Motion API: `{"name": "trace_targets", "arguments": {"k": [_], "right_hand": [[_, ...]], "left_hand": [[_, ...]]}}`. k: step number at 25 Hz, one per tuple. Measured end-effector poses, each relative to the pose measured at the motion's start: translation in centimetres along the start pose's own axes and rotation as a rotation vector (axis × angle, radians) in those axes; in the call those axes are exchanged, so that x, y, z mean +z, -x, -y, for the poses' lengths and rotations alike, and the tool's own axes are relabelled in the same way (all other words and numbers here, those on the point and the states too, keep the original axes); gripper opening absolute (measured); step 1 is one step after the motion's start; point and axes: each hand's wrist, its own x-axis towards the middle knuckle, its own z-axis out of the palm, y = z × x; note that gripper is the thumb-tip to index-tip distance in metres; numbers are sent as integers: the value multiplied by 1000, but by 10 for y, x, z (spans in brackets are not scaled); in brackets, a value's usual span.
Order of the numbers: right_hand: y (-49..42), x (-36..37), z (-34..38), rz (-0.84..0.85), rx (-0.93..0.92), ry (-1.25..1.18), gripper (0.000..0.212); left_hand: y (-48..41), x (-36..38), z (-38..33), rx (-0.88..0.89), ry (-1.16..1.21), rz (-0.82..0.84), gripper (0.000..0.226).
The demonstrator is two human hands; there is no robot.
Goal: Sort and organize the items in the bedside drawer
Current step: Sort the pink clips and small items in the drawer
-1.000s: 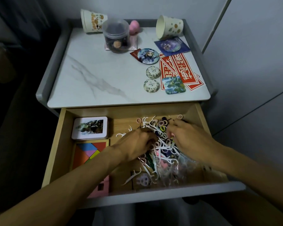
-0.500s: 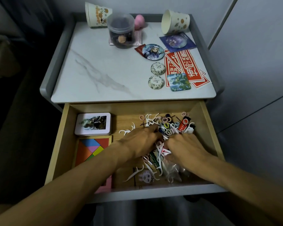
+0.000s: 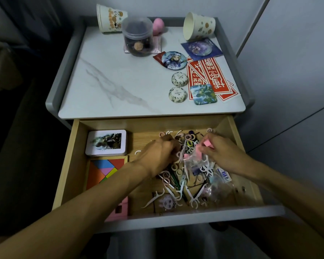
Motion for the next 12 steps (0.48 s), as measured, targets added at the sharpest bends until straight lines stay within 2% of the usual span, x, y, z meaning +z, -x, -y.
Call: {"name": "trace_targets", "arguments": {"k": [4, 6, 9, 12], "right_hand": [[-8, 5, 0, -51, -12, -47, 9], [-11, 6, 0, -84, -22, -28, 16], [-14, 4, 1, -125, -56, 140, 32], [-12, 2, 4, -132, -60, 124, 20]], "left_hand": [[0, -3, 0, -83, 42, -73, 11], [0, -4, -1, -95, 52, -100, 12], [0, -8, -4, -104, 85, -102, 8], [2, -13, -8, -133, 108, -96, 14]]}}
